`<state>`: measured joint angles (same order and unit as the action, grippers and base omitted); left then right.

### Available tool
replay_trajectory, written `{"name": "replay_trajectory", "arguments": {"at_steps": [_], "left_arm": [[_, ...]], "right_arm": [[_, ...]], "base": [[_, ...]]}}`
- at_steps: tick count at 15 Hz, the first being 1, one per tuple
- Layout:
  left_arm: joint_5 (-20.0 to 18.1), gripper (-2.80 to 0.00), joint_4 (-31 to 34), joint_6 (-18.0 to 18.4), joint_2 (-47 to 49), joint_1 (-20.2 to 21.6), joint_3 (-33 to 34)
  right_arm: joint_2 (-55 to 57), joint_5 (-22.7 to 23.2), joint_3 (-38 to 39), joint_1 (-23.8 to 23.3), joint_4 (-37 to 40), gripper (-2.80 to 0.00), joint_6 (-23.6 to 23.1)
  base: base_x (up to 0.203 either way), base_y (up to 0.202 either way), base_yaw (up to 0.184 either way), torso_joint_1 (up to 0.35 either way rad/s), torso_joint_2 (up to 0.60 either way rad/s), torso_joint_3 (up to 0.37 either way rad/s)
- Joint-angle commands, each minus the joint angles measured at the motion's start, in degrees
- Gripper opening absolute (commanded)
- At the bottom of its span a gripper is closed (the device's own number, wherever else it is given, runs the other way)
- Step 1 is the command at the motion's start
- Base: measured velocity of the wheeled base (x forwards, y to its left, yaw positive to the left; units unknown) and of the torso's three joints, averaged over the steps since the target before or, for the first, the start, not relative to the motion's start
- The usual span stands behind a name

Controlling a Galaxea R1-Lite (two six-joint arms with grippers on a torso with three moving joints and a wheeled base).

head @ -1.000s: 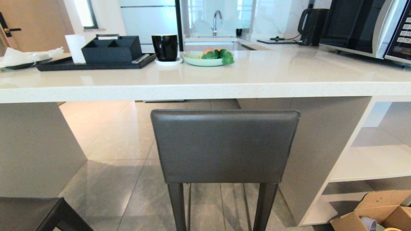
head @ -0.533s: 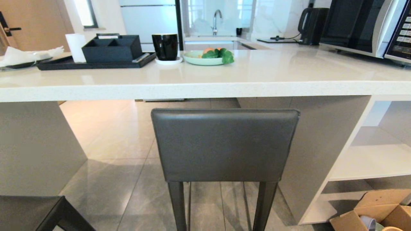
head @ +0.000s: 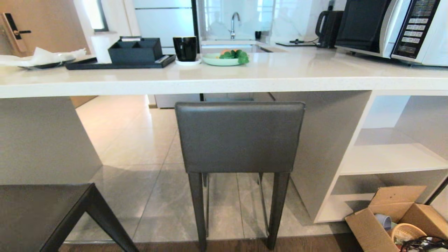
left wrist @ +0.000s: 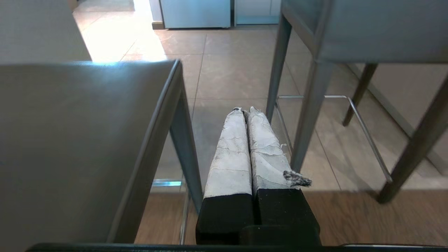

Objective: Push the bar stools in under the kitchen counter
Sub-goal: Push the gray chair back under the dining table

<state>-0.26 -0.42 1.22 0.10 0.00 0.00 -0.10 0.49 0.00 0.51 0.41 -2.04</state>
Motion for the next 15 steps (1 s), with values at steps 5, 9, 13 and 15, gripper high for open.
{"name": "replay_trajectory", "arguments": {"at_steps": [5,9,13,15], "left_arm": [[0.0,-2.80,0.0,0.0,0.1,0.0,0.0],[0.0,-2.80,0.0,0.0,0.1,0.0,0.0],[0.0,-2.80,0.0,0.0,0.1,0.0,0.0],[0.0,-2.80,0.0,0.0,0.1,0.0,0.0]], "right_arm": [[0.1,-0.1,0.1,0.0,-0.1,-2.80,0.8],[0.1,-0.1,0.0,0.0,-0.1,-2.80,0.8],[0.1,-0.1,0.0,0.0,-0.1,-2.80,0.8],[0.1,-0.1,0.0,0.0,-0.1,-2.80,0.8]], "base": [[-0.197,0.000,-0.003,0.003,0.00,0.001],[-0.198,0.000,0.000,0.002,0.00,0.003],[-0.197,0.000,0.000,0.003,0.00,0.002],[-0.199,0.000,-0.002,0.000,0.01,-0.003]]}}
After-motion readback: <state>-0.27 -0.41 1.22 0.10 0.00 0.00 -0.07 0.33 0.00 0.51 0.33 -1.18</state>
